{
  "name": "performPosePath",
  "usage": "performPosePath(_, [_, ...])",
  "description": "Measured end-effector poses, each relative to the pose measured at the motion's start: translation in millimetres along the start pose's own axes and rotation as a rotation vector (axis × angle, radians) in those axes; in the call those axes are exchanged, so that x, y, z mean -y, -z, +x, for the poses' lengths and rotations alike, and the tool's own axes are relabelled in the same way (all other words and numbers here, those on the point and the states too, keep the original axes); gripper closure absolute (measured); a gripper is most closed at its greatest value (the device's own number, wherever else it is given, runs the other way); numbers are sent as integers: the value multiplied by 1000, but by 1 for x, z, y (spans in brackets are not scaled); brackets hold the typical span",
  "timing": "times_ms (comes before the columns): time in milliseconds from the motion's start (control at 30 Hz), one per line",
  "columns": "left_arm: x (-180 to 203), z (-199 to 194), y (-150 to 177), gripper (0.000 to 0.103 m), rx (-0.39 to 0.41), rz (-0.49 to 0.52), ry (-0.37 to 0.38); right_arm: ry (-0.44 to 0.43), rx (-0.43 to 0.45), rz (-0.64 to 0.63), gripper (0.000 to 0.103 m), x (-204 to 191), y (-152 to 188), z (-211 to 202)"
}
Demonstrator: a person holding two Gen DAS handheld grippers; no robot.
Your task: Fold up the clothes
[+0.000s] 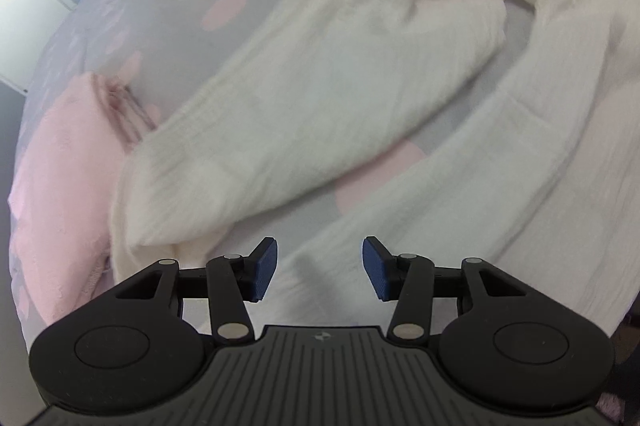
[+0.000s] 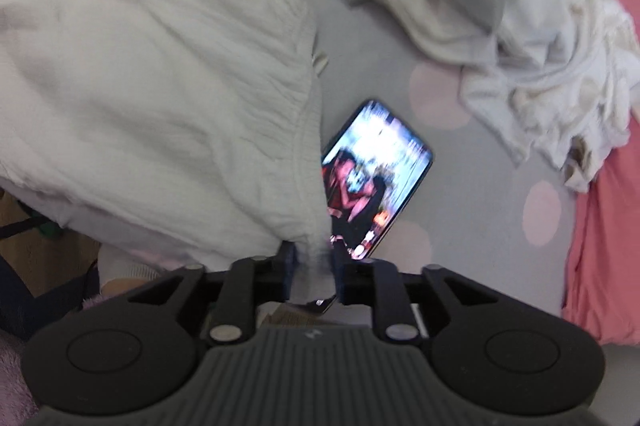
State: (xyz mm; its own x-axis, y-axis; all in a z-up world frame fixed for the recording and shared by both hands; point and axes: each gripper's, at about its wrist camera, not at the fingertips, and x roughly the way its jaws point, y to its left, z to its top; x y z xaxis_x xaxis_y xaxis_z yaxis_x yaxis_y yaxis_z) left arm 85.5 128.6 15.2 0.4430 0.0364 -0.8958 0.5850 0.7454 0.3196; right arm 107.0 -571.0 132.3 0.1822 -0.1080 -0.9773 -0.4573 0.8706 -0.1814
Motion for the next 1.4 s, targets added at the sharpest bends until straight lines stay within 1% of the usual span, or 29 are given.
performPosePath(133, [-25, -7, -11, 56, 48, -61, -64, 14, 117, 35, 72, 9, -21, -26])
performPosePath(233, [-41, -4, -22, 51, 95, -114, -112, 23, 209, 68, 72, 13, -40, -43])
performPosePath(367, [-50, 4, -39, 45, 152, -123, -214, 32, 310, 125, 72, 8, -79, -40])
performPosePath(400, [-52, 7, -43, 45, 165, -124, -225, 30, 327, 141, 72, 8, -87, -37])
performPosePath(467, [-54, 13, -50, 44, 181, -118, -225, 11, 356, 177, 72, 11, -104, -30])
performPosePath(567, [-53, 25, -62, 40, 195, -106, -204, -31, 355, 209, 72, 12, -123, -14])
performPosePath(600, [-52, 31, -65, 40, 197, -100, -193, -51, 356, 215, 70, 12, -130, -9])
performPosePath(633, [-51, 37, -68, 40, 192, -92, -184, -70, 355, 225, 66, 13, -136, -3])
performPosePath(700, [-50, 49, -74, 40, 183, -82, -169, -107, 351, 248, 61, 14, -147, 8])
performPosePath(800, [-51, 65, -79, 38, 174, -89, -143, -164, 322, 271, 59, 13, -158, 27])
performPosePath(833, [-51, 70, -80, 38, 169, -86, -131, -198, 309, 269, 58, 11, -161, 33])
performPosePath(867, [-51, 75, -80, 37, 163, -80, -119, -233, 295, 266, 57, 8, -164, 39])
performPosePath(900, [-50, 80, -81, 36, 151, -71, -116, -268, 281, 262, 51, 6, -166, 44])
performPosePath(967, [-50, 91, -82, 36, 125, -60, -109, -296, 258, 212, 50, -5, -169, 53])
performPosePath(1067, [-54, 97, -83, 33, 116, -94, -91, -262, 232, 123, 50, -22, -171, 61])
performPosePath(1100, [-56, 97, -84, 37, 108, -111, -77, -257, 227, 119, 52, -24, -172, 62])
performPosePath(1133, [-57, 96, -85, 43, 103, -118, -48, -257, 224, 119, 62, -24, -173, 61])
performPosePath(1167, [-58, 95, -86, 60, 98, -123, -16, -257, 222, 119, 68, -24, -173, 59])
performPosePath(1200, [-56, 93, -87, 73, 96, -114, -5, -258, 220, 118, 80, -24, -174, 57])
performPosePath(1233, [-55, 90, -88, 76, 95, -103, -1, -252, 224, 111, 87, -24, -173, 54])
performPosePath(1267, [-53, 88, -88, 89, 94, -92, 4, -251, 227, 111, 89, -22, -172, 51])
performPosePath(1300, [-54, 83, -88, 101, 98, -95, 10, -251, 230, 113, 93, -20, -171, 49])
performPosePath(1400, [-58, 58, -82, 102, 137, -115, 10, -243, 253, 119, 97, -14, -164, 36])
